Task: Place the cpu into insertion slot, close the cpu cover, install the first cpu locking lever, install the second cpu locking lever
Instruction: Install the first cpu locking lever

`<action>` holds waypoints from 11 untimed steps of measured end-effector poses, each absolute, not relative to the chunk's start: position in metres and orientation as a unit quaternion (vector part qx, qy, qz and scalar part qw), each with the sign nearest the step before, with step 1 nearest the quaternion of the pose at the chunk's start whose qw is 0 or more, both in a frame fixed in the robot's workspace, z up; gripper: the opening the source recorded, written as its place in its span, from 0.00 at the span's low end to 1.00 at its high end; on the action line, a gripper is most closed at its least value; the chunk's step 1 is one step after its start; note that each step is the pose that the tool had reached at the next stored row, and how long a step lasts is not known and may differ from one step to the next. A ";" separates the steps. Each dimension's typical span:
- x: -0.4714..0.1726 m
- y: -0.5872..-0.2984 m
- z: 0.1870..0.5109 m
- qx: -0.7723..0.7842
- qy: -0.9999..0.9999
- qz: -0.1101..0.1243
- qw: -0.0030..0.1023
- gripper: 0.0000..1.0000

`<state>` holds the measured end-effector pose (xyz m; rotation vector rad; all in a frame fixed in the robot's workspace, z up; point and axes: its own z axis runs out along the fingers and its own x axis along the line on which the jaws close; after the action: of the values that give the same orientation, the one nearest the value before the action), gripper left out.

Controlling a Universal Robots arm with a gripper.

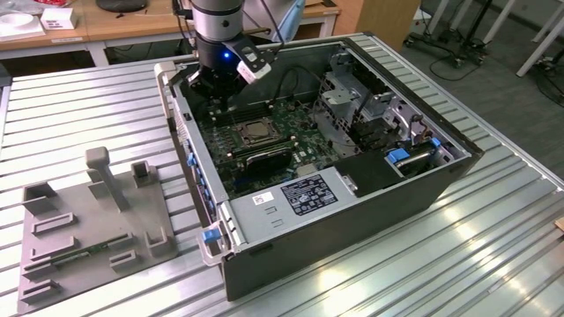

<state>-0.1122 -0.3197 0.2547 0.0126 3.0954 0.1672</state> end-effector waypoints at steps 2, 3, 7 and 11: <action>-0.110 -0.320 0.255 0.005 0.998 0.054 0.021 0.11; -0.109 -0.320 0.255 0.005 0.998 0.054 0.021 0.11; -0.104 -0.320 0.255 0.007 0.998 0.054 0.021 0.11; -0.098 -0.320 0.255 0.009 0.998 0.055 0.021 0.11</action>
<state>-0.0985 -0.3197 0.2546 0.0269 3.0946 0.1704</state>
